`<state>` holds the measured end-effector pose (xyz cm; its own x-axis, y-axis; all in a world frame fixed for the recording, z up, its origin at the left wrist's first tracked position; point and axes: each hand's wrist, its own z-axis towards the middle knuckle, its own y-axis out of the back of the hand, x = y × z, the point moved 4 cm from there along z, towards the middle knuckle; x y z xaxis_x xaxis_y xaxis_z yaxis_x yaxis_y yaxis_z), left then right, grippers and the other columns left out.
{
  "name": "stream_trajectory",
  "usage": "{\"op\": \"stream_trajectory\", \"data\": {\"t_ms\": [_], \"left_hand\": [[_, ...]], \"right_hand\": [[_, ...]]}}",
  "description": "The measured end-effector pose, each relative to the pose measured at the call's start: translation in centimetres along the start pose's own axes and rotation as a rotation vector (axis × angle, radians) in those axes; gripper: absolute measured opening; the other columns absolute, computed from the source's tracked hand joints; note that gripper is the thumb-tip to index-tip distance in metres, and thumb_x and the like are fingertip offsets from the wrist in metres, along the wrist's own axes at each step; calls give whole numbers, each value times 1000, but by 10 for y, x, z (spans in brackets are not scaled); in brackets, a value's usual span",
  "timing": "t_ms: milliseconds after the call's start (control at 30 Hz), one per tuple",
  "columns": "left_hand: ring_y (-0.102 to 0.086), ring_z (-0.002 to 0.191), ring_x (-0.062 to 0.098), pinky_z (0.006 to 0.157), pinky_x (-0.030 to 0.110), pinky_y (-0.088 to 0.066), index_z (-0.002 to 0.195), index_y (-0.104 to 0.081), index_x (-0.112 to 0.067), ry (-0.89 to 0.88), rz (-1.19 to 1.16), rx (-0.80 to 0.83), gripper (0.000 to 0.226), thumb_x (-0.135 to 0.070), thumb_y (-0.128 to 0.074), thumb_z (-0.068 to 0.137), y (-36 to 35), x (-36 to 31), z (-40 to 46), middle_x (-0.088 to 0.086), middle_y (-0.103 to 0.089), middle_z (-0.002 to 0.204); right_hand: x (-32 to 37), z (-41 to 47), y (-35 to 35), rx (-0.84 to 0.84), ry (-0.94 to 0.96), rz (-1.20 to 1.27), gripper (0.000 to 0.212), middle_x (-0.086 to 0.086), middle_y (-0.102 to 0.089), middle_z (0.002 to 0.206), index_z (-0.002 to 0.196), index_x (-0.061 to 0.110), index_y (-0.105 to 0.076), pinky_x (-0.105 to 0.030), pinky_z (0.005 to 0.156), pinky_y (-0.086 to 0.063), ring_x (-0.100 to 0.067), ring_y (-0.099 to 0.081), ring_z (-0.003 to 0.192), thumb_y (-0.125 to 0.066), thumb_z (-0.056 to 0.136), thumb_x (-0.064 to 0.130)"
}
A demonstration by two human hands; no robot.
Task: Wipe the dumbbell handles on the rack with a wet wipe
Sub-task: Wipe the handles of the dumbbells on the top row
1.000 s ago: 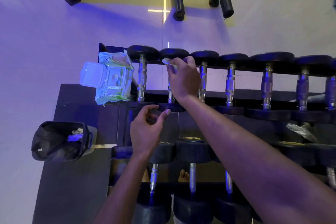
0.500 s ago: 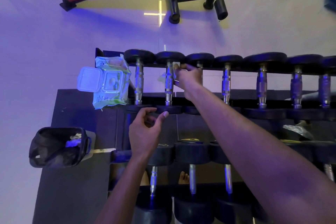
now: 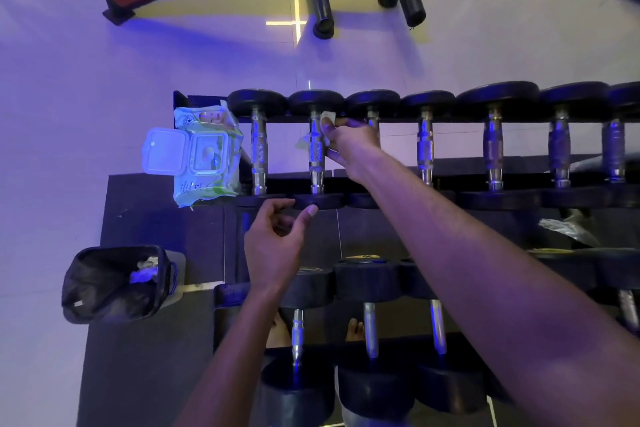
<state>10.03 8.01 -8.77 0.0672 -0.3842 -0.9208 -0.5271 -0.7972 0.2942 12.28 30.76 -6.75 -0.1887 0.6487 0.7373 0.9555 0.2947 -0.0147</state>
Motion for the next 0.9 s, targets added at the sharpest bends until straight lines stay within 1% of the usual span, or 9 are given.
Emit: {"op": "stream_trajectory", "data": {"t_ms": [200,300,367,433,500,567,600,733,900], "left_hand": [[-62,65,1,68,20,-49,105,-72,-30,4,20,13,34,-53,-89,87,2,-2,1,-6,-70,73],[-60,64,1,68,22,-50,105,-72,-30,8,27,18,34,-52,-89,87,2,-2,1,-6,-69,72],[-60,64,0,69,21,-50,106,-72,-29,10,25,20,34,-52,-89,87,2,-3,1,-5,-70,73],[-61,66,0,69,18,-49,107,-72,-29,9,26,24,34,-51,-89,88,2,-3,1,-3,-70,73],[-61,66,0,68,16,-48,109,-72,-27,4,24,28,34,-49,-89,89,2,-4,0,-3,-70,74],[-61,66,0,67,15,-47,109,-71,-26,2,20,26,34,-47,-89,90,1,-5,-1,-3,-70,74],[-60,65,0,66,15,-47,109,-71,-26,0,20,24,33,-47,-89,90,1,-5,-1,-3,-69,73],[-60,64,2,65,16,-47,109,-71,-25,-13,31,19,34,-47,-89,90,2,-4,-1,-5,-68,71],[-61,65,2,67,19,-49,110,-71,-27,-1,22,32,35,-50,-88,90,2,-4,-2,-4,-69,73]], "right_hand": [[-21,-7,12,-6,-109,-221,22,0,-64,80,93,20,-57,-25,68,-64,-12,-61,71,-78,95,15],[-19,-16,18,-57,-108,-447,17,0,-63,83,97,22,-61,-22,58,-52,-12,-51,57,-78,95,24],[-15,-19,22,-60,-97,-484,13,-3,-60,89,103,20,-60,-13,40,-39,-10,-49,40,-71,99,14],[-14,-22,25,-41,-72,-489,17,-5,-58,96,107,16,-59,-9,34,-33,-11,-54,49,-68,99,4],[-16,-21,26,-51,6,-616,15,-2,-66,96,96,16,-65,-9,50,-46,-12,-64,71,-77,92,8],[-20,-19,26,-67,86,-754,13,-4,-76,94,81,12,-70,-25,75,-60,-20,-75,91,-82,85,14],[-22,-20,26,-66,133,-818,12,-8,-79,93,80,8,-74,-32,80,-60,-23,-75,94,-83,83,16],[-28,-33,24,-53,289,-1028,19,-2,-78,83,76,14,-79,-37,79,-63,-25,-74,86,-91,79,28],[-12,-31,31,83,186,-1068,20,-3,-79,92,87,10,-80,-35,79,-61,-23,-73,88,-86,84,29]]}}
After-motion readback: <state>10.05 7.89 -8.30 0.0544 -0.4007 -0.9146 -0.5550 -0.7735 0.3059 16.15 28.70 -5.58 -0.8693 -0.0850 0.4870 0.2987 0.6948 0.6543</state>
